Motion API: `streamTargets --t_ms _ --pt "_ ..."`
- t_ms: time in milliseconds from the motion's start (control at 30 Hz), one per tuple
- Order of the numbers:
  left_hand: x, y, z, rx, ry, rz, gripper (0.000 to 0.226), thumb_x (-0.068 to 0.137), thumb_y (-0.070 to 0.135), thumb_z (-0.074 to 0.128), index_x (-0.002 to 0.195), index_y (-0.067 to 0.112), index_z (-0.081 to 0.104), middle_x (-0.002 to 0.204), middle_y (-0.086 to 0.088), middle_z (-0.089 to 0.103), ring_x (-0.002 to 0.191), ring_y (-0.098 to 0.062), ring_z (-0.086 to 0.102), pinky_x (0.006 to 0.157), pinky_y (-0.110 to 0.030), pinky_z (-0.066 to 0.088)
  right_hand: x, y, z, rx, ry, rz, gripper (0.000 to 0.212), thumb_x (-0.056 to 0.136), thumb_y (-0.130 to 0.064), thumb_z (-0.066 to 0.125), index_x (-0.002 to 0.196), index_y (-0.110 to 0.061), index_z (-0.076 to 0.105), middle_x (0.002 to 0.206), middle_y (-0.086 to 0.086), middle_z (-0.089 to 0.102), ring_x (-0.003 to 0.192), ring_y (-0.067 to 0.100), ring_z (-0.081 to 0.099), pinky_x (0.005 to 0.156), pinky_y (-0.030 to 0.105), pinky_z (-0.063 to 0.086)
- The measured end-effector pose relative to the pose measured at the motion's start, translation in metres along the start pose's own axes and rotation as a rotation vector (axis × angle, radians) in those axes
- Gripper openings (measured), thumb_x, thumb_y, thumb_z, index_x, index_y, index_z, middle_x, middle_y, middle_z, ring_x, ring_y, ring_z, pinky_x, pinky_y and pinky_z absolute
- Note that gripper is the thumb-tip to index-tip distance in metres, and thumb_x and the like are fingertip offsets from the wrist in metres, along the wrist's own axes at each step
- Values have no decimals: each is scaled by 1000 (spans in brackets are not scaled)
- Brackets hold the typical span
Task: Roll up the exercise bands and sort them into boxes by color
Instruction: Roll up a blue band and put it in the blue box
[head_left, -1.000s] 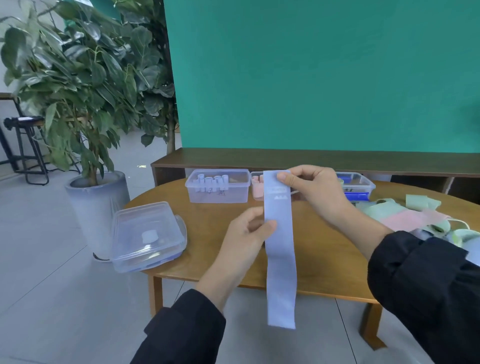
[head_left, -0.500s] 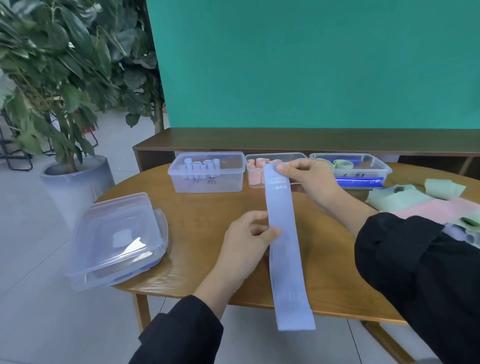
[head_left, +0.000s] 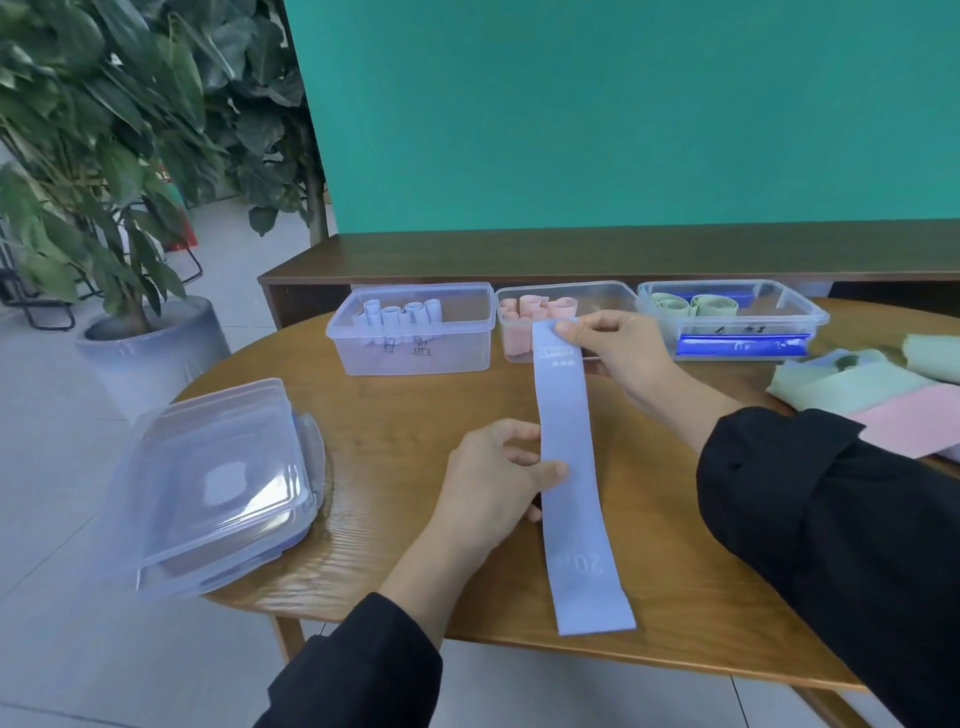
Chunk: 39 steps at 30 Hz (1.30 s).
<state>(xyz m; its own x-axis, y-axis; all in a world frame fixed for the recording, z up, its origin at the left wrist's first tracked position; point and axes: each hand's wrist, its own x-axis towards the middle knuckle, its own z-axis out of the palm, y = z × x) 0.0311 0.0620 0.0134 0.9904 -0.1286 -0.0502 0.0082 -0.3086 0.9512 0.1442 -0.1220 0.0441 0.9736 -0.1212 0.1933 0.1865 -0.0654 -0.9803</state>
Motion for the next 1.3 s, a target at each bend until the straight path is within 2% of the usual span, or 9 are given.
streamTargets --t_ms 133,233,400,500,667,800,1000,1100,1300 --pt "-3 1 -1 89 29 -23 40 84 32 83 120 27 65 96 7 76 49 -6 61 54 -18 49 5 21 -4 -98 -15 34 23 86 -21 80 91 0 75 87 10 76 73 15 69 67 29 57" --pt "-8 3 -1 188 58 -15 40 85 37 81 120 29 63 97 8 75 50 -5 61 48 -12 44 8 34 -8 -309 -58 -12 19 84 -26 82 89 -8 78 79 1 74 60 2 59 62 20 49" --pt "-15 1 -4 311 118 52 39 83 42 80 117 30 65 89 9 74 74 -9 69 62 -23 58 15 40 -8 -422 -89 -51 18 82 -31 83 87 -14 80 86 -4 76 77 4 63 70 17 46" --pt "-19 -4 -5 349 132 79 32 85 44 78 111 31 66 82 8 74 77 -9 69 69 -29 61 17 45 -5 -463 -95 -72 18 83 -31 82 88 -15 79 87 -5 75 82 6 63 70 19 45" --pt "-29 -7 -5 355 130 137 21 89 34 75 108 27 69 69 6 72 61 0 68 56 -9 47 24 50 -4 -576 -74 -82 18 84 -33 81 85 -17 75 85 -10 70 87 8 61 68 18 40" --pt "-35 -12 -4 427 163 224 15 87 35 77 102 30 73 73 11 68 69 -2 64 61 -9 43 25 51 -3 -709 -52 -71 42 84 -50 77 108 -15 71 100 -6 67 95 10 59 66 16 38" --pt "-42 -15 -7 416 140 289 9 90 33 74 98 30 77 76 16 68 74 2 64 66 -8 46 -11 46 -8 -859 -87 -101 54 89 -56 67 123 -13 66 120 1 65 108 15 60 90 28 48" --pt "-46 -13 -7 384 130 279 7 90 30 74 95 29 78 75 17 70 74 3 65 68 -7 45 -45 39 -14 -828 -106 -83 70 89 -57 67 142 -13 53 139 5 56 122 18 58 103 32 48" --pt "-63 -12 -5 270 92 310 10 85 18 80 89 26 80 78 17 73 74 0 66 69 -9 47 -136 16 -30 -773 -183 -88 68 88 -56 67 143 -19 52 143 -1 54 126 12 55 106 25 43"
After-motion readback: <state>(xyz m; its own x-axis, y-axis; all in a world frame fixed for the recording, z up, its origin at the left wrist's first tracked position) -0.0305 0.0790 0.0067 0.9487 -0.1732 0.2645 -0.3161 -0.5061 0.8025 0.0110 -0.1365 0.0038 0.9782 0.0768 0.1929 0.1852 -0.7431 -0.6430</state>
